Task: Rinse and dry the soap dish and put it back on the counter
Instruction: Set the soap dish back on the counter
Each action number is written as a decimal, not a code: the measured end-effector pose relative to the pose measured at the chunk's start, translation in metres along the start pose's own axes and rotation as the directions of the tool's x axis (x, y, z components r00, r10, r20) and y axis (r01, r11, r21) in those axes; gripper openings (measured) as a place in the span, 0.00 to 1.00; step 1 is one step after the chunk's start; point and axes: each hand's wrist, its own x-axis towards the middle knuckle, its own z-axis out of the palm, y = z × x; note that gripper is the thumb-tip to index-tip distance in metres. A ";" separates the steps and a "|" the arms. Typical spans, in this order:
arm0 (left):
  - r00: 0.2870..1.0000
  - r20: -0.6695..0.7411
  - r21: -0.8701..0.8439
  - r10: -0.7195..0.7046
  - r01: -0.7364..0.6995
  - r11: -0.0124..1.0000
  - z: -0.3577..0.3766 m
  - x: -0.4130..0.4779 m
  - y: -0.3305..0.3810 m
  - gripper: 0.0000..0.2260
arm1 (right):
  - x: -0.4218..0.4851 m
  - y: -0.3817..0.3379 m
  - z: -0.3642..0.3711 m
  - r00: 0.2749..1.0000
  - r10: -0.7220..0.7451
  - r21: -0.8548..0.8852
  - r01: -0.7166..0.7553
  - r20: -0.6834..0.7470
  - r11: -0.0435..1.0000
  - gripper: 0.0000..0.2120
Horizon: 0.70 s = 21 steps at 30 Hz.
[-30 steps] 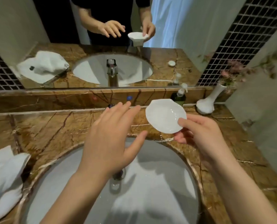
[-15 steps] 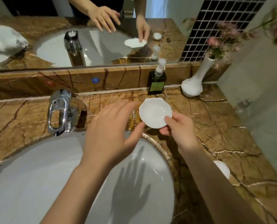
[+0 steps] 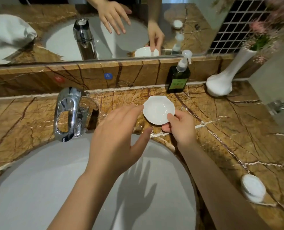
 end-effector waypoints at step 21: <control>0.998 0.056 0.078 -0.012 0.008 0.997 -0.027 0.009 -0.012 0.24 | -0.029 -0.031 -0.016 0.957 -0.289 -0.581 0.240 0.010 0.778 0.29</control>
